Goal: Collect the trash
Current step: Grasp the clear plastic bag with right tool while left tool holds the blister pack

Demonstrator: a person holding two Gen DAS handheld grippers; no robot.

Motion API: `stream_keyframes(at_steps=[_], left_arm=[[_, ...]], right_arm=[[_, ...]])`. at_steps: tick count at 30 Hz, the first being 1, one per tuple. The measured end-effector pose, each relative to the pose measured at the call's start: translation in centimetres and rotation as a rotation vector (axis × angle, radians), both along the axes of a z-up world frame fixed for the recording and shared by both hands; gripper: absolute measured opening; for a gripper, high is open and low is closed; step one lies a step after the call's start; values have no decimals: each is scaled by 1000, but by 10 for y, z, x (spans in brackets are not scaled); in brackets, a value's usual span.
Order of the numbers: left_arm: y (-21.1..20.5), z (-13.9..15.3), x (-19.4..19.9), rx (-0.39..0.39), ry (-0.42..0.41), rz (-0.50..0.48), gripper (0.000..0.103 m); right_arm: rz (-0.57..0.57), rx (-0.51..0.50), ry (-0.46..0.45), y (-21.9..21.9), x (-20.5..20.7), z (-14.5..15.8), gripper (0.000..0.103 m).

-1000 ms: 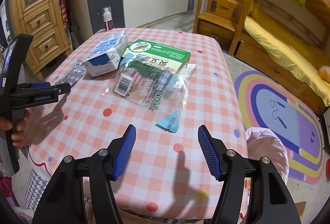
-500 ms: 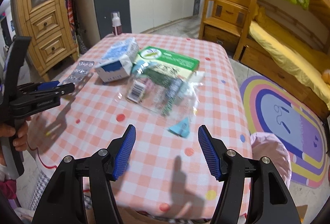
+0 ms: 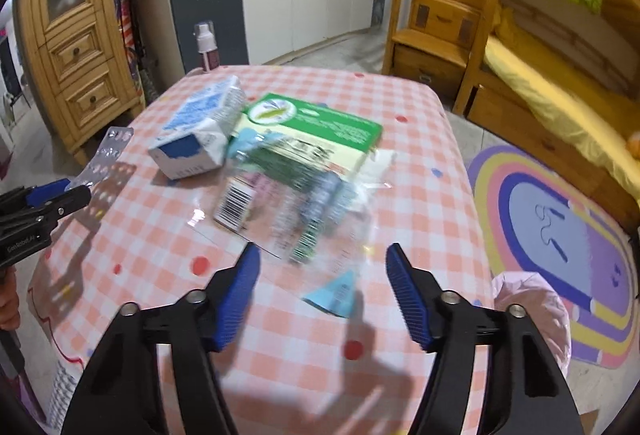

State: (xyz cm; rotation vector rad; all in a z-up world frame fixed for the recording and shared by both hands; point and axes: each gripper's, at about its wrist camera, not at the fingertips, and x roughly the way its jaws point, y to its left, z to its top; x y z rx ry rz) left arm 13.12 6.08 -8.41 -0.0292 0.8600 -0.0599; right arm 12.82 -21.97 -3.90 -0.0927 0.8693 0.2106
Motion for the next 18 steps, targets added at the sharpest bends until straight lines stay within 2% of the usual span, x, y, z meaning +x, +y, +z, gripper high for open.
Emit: stream_keyframes(at_steps=[6, 9, 15, 18], left_arm=[[-36, -4, -5, 2, 8, -101, 54], [-51, -5, -8, 16, 13, -133, 54], [-64, -14, -4, 65, 31, -123, 54], [-65, -18, -3, 82, 43, -108, 54]], right_arm=[[5, 57, 15, -18, 11, -5, 61], [13, 64, 27, -18, 18, -12, 69], [-3, 136, 73, -35, 29, -27, 73], [14, 156, 67, -37, 31, -29, 75]])
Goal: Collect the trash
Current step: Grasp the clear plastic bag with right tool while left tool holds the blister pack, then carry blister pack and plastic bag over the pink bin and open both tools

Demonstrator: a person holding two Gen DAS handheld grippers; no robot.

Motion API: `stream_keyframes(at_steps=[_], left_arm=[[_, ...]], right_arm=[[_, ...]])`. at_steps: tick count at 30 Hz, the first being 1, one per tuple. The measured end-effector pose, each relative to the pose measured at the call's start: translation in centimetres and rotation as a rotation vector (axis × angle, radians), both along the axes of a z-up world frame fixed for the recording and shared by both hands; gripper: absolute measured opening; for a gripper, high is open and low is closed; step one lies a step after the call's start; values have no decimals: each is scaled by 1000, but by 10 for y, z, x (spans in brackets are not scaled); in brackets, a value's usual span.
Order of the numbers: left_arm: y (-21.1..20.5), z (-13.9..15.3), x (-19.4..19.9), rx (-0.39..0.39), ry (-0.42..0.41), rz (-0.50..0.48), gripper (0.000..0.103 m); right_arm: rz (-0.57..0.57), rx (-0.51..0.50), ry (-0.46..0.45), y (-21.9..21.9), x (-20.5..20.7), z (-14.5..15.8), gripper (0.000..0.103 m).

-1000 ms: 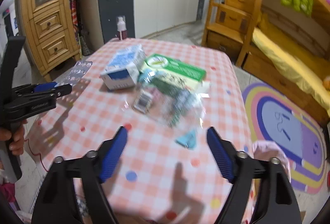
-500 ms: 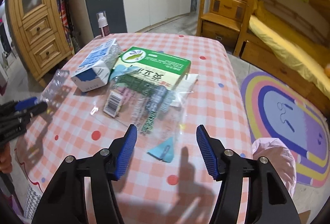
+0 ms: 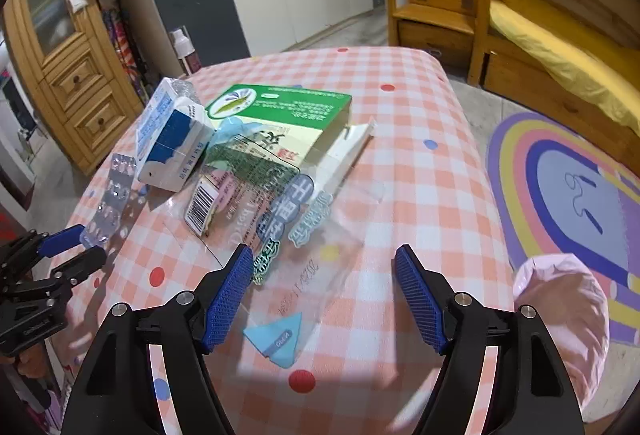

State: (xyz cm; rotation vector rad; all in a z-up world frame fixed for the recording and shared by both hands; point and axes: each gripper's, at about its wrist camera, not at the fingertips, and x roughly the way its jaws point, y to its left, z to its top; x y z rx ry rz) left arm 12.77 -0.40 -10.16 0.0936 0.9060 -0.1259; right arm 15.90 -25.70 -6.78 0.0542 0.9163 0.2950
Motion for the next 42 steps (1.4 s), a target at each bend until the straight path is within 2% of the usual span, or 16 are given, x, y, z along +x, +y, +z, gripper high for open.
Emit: stream_keyframes(at_steps=[1, 3, 5, 6, 7, 10, 15, 18, 24, 26, 31, 37, 42], left_arm=[[2, 0, 0, 2, 3, 2, 54], [3, -1, 1, 5, 11, 14, 54], [5, 0, 0, 16, 12, 27, 54], [6, 1, 0, 18, 12, 33, 54], [8, 2, -1, 19, 13, 41, 54], [14, 9, -6, 27, 1, 64, 54], [23, 16, -17, 24, -12, 85, 54], [28, 22, -26, 20, -19, 91, 54], [9, 48, -47, -39, -79, 4, 54], [-7, 56, -52, -65, -99, -55, 54], [-64, 62, -58, -53, -117, -193, 54], [-140, 56, -61, -26, -114, -359, 54], [-192, 43, -64, -33, -86, -462, 54]], right_arm=[[5, 6, -5, 1, 0, 0, 72], [19, 34, -9, 3, -1, 2, 56], [24, 51, -13, 5, -4, 5, 31], [31, 59, -19, 6, -7, 7, 26], [36, 70, -24, 6, -10, 10, 15], [59, 115, -58, 6, -28, 25, 0], [87, 117, -141, 11, -68, 55, 0], [61, 95, -186, 9, -89, 69, 0], [-49, 63, -229, -10, -114, 86, 0], [-83, 63, -228, -19, -119, 88, 0], [-188, 12, -241, -51, -140, 90, 0], [-316, -24, -221, -94, -162, 77, 0], [-461, -58, -189, -136, -177, 62, 0]])
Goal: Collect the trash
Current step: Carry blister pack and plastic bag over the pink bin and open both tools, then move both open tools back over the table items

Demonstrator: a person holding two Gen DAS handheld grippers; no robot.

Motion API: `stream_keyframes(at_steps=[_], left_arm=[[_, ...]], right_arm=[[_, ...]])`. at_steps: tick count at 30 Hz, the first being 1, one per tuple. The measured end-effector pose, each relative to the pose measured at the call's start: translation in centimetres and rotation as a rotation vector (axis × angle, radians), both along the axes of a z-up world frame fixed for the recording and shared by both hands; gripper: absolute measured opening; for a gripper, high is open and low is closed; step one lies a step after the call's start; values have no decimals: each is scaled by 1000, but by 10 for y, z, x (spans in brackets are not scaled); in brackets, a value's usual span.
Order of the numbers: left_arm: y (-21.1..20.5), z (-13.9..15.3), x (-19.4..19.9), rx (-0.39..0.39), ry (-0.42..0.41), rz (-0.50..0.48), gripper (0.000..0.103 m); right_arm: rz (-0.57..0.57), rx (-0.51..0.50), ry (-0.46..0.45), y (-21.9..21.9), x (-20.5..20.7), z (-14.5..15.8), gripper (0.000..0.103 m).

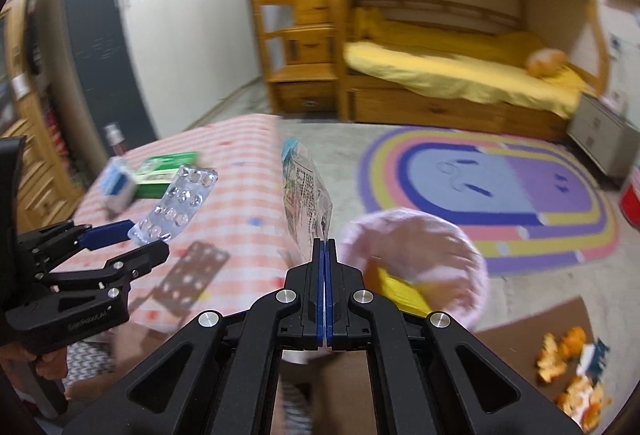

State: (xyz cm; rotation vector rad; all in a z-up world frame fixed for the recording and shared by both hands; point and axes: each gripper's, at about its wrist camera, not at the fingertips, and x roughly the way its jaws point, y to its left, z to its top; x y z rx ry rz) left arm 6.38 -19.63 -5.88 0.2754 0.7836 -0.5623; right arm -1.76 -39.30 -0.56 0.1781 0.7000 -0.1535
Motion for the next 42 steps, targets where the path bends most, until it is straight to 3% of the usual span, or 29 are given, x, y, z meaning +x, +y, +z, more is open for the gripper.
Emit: stream_keyframes(at_steps=[7, 16, 19, 22, 32, 39, 42], left_arm=[[-67, -21, 2, 16, 41, -127, 54], [-122, -34, 18, 2, 89, -208, 55], [-132, -34, 21, -4, 81, -220, 72], [-129, -32, 23, -13, 73, -216, 73], [-79, -20, 41, -60, 96, -77, 73], [-45, -11, 33, -65, 88, -18, 73], [-26, -4, 28, -60, 70, 14, 75]], right_arm=[[-169, -18, 80, -49, -7, -30, 0], [-235, -7, 162, -87, 10, -65, 3], [-222, -2, 188, -94, 20, -76, 8], [-211, 28, 200, -98, 25, -83, 31], [-247, 82, 135, -106, 4, -57, 32], [-176, 96, 104, -76, -1, -36, 32], [-124, 98, 91, -57, 1, -25, 39]])
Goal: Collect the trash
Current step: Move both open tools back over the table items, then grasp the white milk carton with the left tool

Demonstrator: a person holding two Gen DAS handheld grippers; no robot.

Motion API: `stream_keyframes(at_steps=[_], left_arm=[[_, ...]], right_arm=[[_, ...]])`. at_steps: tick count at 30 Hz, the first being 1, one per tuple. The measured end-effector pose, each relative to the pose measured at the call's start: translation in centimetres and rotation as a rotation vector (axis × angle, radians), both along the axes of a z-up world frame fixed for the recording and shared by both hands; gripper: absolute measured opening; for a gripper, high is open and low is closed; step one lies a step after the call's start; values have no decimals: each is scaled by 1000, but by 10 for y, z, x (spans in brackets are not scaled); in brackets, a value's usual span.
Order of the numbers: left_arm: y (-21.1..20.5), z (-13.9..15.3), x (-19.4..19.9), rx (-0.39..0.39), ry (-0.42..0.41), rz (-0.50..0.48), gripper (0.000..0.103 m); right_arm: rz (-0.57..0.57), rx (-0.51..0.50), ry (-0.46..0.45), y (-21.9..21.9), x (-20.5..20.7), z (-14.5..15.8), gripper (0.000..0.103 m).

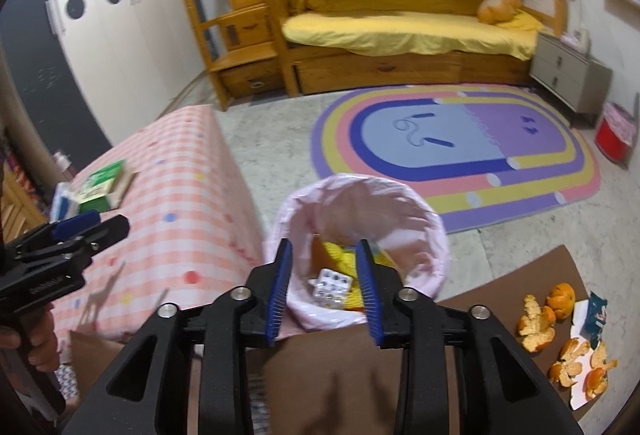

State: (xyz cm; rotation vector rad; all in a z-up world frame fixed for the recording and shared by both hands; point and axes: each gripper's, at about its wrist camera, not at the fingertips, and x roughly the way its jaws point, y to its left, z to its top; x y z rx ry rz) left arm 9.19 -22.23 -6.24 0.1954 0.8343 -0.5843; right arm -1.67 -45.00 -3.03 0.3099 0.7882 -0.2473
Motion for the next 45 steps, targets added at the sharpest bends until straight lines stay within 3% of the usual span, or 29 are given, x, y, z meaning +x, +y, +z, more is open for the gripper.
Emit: stream_keyframes(at_steps=[10, 17, 21, 36, 45], left_arm=[[97, 16, 6, 26, -54, 253, 83], [174, 7, 35, 53, -48, 454, 83], [202, -1, 53, 55, -34, 519, 83], [223, -31, 105, 67, 54, 514, 83], [269, -28, 111, 108, 43, 644, 83]], right_arm=[[252, -53, -22, 91, 36, 26, 65], [375, -86, -18, 143, 70, 32, 67], [411, -67, -13, 160, 88, 31, 67], [454, -71, 24, 190, 148, 21, 67], [460, -65, 27, 193, 154, 18, 67]])
